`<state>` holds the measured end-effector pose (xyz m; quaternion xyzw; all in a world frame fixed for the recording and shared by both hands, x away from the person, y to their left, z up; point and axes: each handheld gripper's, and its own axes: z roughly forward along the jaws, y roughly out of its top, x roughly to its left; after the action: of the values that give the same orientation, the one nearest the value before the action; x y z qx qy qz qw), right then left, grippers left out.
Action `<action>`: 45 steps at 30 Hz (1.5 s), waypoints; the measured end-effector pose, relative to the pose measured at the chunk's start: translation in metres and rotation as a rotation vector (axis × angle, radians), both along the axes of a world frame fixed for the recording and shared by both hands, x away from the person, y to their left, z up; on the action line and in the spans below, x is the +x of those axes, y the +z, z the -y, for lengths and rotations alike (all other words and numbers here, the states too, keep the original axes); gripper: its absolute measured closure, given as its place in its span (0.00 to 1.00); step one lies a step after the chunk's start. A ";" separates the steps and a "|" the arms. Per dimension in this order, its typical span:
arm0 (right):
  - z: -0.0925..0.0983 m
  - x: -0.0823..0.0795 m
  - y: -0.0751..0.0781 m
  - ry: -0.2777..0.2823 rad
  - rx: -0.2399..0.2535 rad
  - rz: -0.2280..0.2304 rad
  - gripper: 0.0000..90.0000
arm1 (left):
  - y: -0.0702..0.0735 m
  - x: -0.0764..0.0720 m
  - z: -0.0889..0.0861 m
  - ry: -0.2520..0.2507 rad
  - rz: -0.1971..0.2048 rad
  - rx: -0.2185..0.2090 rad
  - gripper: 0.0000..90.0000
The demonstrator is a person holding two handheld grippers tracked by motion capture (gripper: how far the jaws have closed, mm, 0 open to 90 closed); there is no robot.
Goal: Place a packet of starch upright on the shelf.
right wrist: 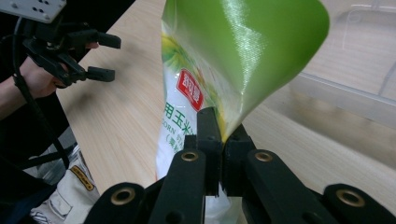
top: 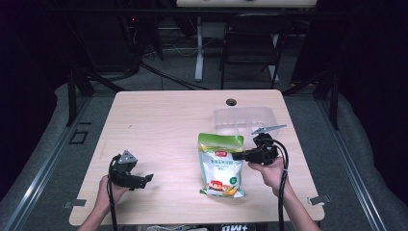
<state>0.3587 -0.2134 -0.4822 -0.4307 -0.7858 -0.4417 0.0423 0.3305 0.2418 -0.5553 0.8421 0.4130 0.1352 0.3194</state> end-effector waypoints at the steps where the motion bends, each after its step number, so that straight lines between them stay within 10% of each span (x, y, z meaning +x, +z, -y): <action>1: 0.002 -0.001 0.001 0.000 0.006 -0.002 0.98 | 0.000 0.000 0.000 0.002 0.002 0.003 0.13; 45: 0.078 -0.032 0.040 -0.209 -0.029 0.121 0.99 | 0.000 0.000 0.001 -0.001 0.010 0.007 0.13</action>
<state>0.3267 -0.2914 -0.4424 -0.4834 -0.7441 -0.4575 -0.0580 0.3306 0.2410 -0.5553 0.8428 0.4102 0.1409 0.3185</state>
